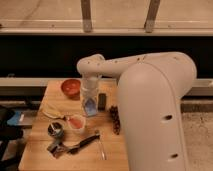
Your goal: Place sponge in table surface
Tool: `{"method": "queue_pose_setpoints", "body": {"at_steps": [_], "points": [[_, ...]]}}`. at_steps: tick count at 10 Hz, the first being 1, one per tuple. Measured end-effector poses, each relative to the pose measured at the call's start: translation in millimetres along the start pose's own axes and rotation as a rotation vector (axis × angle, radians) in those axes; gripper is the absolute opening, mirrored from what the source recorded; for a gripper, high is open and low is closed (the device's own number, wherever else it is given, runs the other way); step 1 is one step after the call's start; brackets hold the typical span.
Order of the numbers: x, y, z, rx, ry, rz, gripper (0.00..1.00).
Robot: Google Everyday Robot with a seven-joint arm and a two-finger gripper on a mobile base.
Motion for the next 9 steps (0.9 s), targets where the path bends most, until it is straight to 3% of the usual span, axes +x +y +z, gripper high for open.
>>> {"method": "queue_pose_setpoints", "body": {"at_steps": [4, 7, 9], "points": [[-5, 1, 61, -0.02, 0.128, -0.003, 0.03], [-5, 1, 95, -0.055, 0.209, 0.009, 0.31], [-4, 1, 98, -0.068, 0.223, 0.016, 0.52]]}}
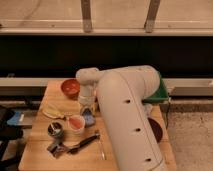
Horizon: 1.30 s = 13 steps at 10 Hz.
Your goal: Place sponge in table surface
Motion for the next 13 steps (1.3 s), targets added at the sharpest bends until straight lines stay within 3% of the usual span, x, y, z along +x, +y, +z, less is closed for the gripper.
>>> {"method": "queue_pose_setpoints", "body": {"at_steps": [3, 7, 11, 13], "points": [[6, 0, -15, 0.002, -0.027, 0.003, 0.77], [8, -9, -23, 0.005, -0.041, 0.016, 0.78], [6, -15, -41, 0.036, -0.072, 0.029, 0.78], [11, -20, -74, 0.05, -0.194, 0.064, 0.78]]}}
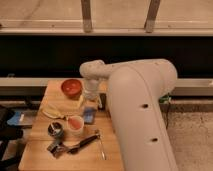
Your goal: Place sponge in table surface
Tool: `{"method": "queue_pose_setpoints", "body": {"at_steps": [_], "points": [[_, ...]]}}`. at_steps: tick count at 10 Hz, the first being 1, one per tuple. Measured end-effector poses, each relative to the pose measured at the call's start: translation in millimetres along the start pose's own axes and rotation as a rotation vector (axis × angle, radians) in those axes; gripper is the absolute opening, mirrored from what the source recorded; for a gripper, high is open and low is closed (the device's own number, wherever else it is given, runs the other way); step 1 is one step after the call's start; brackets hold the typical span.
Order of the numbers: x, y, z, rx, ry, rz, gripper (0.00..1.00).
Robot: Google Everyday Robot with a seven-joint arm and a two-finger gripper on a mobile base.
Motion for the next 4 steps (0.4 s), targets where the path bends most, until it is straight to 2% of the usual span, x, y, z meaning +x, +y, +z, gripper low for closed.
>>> {"method": "queue_pose_setpoints", "body": {"at_steps": [2, 3, 4], "points": [[0, -2, -34, 0.001, -0.133, 0.029, 0.78], [1, -6, -47, 0.001, -0.182, 0.042, 0.78], [2, -5, -50, 0.0, -0.193, 0.042, 0.78]]}}
